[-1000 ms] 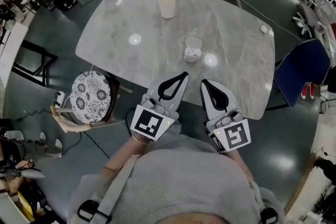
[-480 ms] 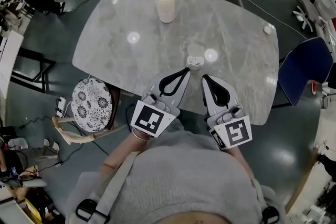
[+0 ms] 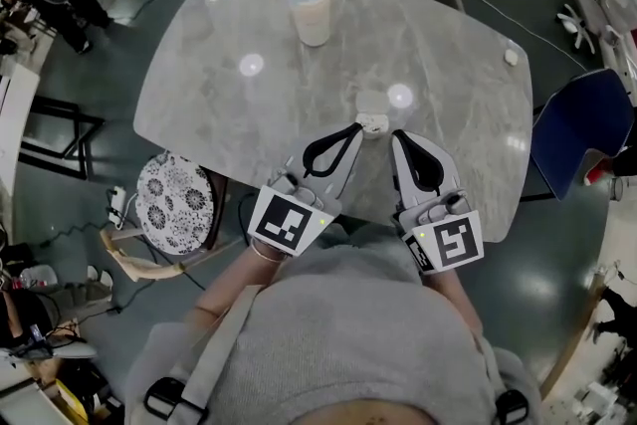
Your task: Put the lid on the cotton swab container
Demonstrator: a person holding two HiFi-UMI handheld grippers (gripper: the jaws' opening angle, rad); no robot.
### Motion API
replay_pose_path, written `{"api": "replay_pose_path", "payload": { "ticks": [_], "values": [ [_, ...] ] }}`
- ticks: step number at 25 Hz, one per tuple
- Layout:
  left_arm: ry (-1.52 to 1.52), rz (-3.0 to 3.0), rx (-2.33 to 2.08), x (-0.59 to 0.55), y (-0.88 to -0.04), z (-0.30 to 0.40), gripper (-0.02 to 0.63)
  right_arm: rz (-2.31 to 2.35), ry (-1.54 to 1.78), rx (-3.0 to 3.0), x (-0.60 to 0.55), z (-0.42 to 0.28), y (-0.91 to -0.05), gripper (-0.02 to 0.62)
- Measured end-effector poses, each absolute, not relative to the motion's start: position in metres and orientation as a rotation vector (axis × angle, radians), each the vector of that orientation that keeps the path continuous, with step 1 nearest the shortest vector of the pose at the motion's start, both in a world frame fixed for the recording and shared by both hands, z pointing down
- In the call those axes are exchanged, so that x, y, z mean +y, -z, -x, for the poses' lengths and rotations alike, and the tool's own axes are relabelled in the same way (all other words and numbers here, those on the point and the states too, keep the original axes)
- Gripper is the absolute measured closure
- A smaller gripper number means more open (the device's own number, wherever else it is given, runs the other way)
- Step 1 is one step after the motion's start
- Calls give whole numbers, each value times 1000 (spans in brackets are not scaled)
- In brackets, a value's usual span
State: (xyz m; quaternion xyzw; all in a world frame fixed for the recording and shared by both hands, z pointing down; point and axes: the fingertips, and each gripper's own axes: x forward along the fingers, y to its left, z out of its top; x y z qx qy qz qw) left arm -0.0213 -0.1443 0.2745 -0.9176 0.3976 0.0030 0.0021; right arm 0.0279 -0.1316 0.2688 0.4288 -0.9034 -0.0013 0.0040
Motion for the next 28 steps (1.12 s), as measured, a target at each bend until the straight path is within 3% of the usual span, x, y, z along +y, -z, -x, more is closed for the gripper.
{"api": "replay_pose_path", "payload": {
  "ticks": [28],
  "values": [
    [11, 2893, 1359, -168, -297, 17, 594, -1275, -60, -2836, -162, -51, -280, 594]
  ]
}}
